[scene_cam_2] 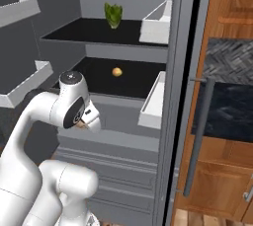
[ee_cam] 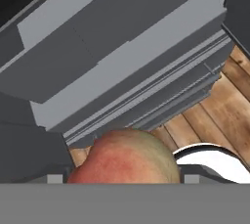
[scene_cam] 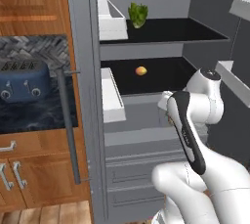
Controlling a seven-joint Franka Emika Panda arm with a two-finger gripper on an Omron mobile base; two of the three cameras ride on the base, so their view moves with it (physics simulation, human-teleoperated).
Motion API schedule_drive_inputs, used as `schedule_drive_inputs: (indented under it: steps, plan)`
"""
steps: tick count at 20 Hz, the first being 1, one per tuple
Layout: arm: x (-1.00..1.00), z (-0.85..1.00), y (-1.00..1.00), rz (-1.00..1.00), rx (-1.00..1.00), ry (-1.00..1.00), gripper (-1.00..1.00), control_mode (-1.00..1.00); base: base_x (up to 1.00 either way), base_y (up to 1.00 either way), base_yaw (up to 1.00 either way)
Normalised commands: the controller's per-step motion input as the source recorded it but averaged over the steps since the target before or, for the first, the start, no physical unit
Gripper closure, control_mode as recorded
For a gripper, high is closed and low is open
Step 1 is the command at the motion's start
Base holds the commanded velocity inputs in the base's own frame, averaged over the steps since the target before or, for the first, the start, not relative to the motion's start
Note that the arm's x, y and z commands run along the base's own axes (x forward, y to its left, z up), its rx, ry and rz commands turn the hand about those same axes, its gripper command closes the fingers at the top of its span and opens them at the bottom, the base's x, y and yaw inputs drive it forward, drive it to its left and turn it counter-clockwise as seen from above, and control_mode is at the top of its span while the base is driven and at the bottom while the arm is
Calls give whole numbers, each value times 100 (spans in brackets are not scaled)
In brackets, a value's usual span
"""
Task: Place the peach in the correct fridge rack based on whether it is a fruit or vegetable. Finally, close the fridge door.
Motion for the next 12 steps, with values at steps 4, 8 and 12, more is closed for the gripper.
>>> schedule_drive_inputs:
  steps: [4,8,12]
  plan:
    - [0,0,0,0,0,0,100,100,67,0,-5]
    - [0,0,0,0,0,0,100,100,65,0,-3]
    - [46,5,0,0,-11,-7,100,-100,16,0,0]
